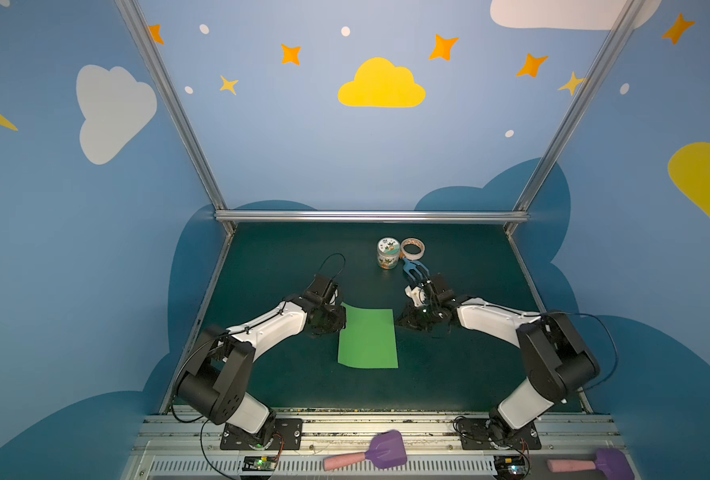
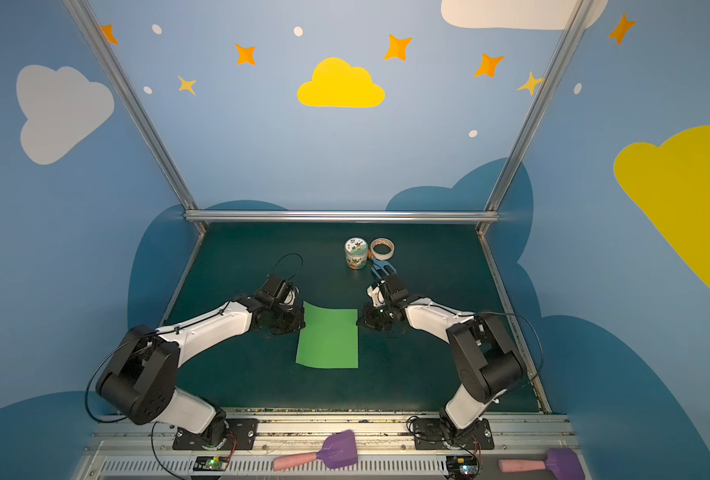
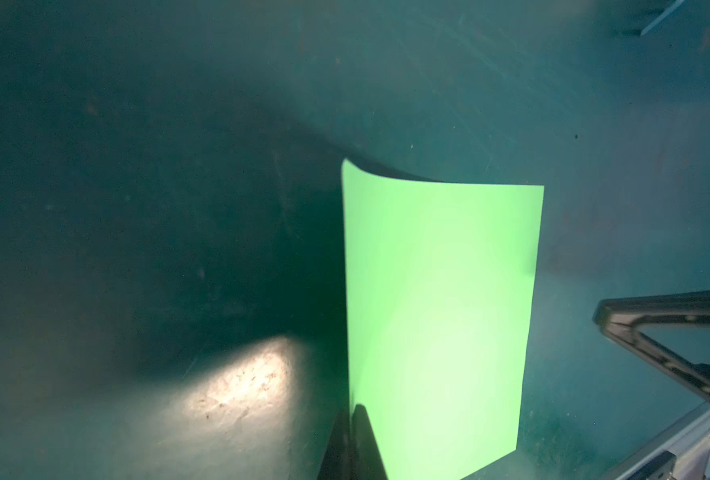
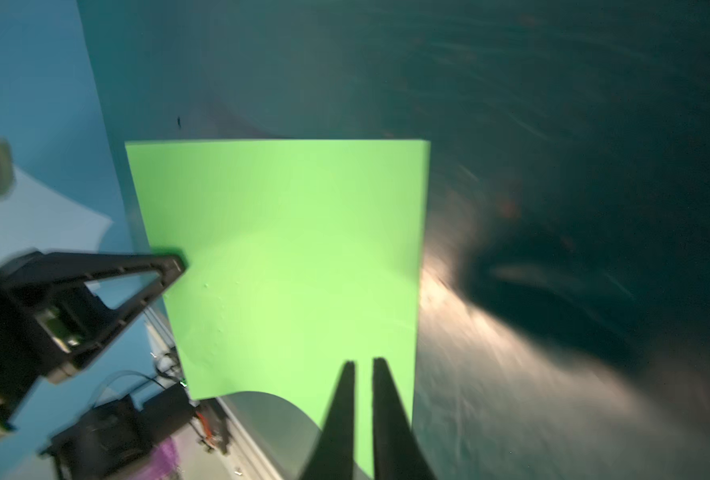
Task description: Fold a paper plane with a square sheet of paper (fold left side to right side)
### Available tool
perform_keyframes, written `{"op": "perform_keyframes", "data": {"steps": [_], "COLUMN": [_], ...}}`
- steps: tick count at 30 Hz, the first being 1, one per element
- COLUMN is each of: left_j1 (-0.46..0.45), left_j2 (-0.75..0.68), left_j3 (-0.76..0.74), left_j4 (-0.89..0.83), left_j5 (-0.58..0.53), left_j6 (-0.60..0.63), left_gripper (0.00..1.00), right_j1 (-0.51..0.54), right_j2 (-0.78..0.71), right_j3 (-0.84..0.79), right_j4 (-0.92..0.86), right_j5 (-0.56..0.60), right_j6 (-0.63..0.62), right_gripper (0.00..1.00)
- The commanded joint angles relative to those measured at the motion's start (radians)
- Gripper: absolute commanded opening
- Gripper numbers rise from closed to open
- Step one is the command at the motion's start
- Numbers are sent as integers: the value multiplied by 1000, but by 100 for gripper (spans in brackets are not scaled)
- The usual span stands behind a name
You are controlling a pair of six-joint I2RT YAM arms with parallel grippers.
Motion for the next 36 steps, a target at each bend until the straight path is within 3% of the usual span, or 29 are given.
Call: {"op": "perform_keyframes", "data": {"steps": [1,14,25,36], "left_j1": [2,-12,-128,-233], "left_j2": [20,54,163,324], "left_j3": [30,95,221,344], "left_j4": [-53,-81,-52,4], "left_j5": [-26,20,115,98], "left_j6": [35,52,-30,-110], "left_gripper": [3,3,3,3], "right_j1": [9,1,1,0], "right_j2": [55,210,255,258], "right_j3": [51,114,102,79], "right_j4": [9,-9,5,14], "right_j5": [-6,-3,-15,-21], "right_j6": [-27,-62,-67,-72], "right_gripper": [0,0,0,0]}}
